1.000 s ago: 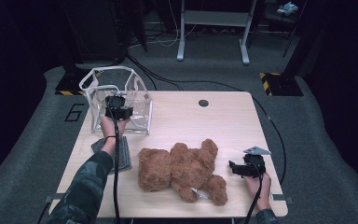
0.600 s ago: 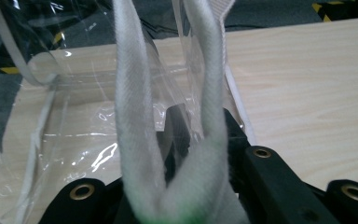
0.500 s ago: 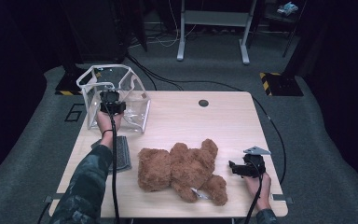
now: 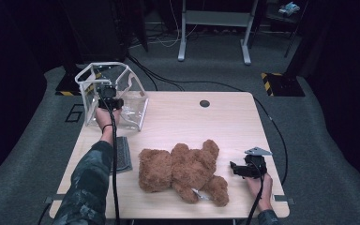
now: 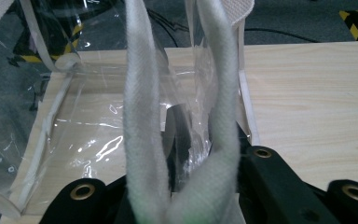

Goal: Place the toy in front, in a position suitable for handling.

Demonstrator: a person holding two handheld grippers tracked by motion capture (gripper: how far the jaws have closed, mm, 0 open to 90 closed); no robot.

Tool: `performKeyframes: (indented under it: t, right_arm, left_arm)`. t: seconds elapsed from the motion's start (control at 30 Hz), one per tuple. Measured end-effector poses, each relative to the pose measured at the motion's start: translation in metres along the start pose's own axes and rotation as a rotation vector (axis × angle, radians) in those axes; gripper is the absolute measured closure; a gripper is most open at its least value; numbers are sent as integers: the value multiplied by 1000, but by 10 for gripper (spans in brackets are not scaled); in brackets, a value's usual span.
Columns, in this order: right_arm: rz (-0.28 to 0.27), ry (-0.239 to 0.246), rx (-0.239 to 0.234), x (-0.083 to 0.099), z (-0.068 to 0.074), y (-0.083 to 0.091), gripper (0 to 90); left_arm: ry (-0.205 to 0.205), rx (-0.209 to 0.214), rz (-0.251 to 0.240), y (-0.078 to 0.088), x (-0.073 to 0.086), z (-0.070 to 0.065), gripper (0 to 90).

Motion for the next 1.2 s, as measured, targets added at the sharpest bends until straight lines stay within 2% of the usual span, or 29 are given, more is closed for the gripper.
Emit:
performKeyframes:
  t: [0.1, 0.17, 0.2, 0.23, 0.27, 0.3, 0.33, 0.37, 0.43, 0.47, 0.5, 0.63, 0.77, 0.87, 1.1, 1.13, 1.17, 1.2]
  right_arm:
    - [0, -2, -2, 0, 0, 0, 147]
    - [0, -2, -1, 0, 0, 0, 147]
    - [0, -2, -2, 0, 0, 0, 147]
    - [0, -1, 0, 0, 0, 0, 147]
    - [-1, -1, 0, 0, 0, 0, 147]
    - [-3, -4, -2, 0, 0, 0, 147]
    - [-2, -4, -2, 0, 0, 0, 147]
    - [-3, -4, -2, 0, 0, 0, 147]
    - [-2, -5, -2, 0, 0, 0, 147]
    - [-2, -6, -1, 0, 0, 0, 147]
    - [-2, -6, -1, 0, 0, 0, 147]
    - [3, -2, 5, 0, 0, 1, 147]
    - [10, -2, 13, 1, 1, 1, 146]
    - [10, -3, 13, 0, -1, 1, 144]
    - [21, -10, 9, 0, 0, 1, 128]
    - [26, -15, 6, 0, 0, 2, 126]
    - [24, -16, 5, 0, -1, 3, 124]
    - [27, -41, 6, 0, 1, 4, 121]
  left_arm:
    - [13, 14, 17, -2, 3, 1, 774]
    - [35, 22, 17, -2, 4, 1, 737]
    - [9, 14, 33, -1, 5, 1, 695]
    - [25, 16, 35, -1, 5, 1, 603]
    - [41, 38, 50, 2, 7, 0, 553]
    - [34, 42, 49, 4, 8, 0, 497]
    - [19, 38, 47, 5, 8, -1, 461]
    - [-13, 43, 34, 10, 11, -3, 423]
    - [-9, 75, 53, 16, 14, -4, 356]
    - [-15, 77, 40, 19, 15, -5, 325]
    - [-25, 84, 28, 23, 17, -6, 322]
    - [-43, 133, 34, 36, 26, -10, 259]
    - [-77, 180, 61, 49, 40, -15, 207]
    - [-69, 222, 80, 58, 54, -17, 177]
    - [-73, 253, 108, 73, 79, -10, 152]
    - [-57, 255, 95, 74, 81, -11, 149]
    - [-72, 254, 96, 78, 84, -10, 149]
    - [-89, 259, 109, 83, 86, -10, 147]
Point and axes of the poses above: each handheld gripper's, and its own axes: y roughly backward along the jaws, x roughly out of its underside, z roughly to its left, the point moved 5 cm from there along -y, roughly forward along the jaws, and after that the axes turned 8 degrees about -z, right-handed, at the moved point
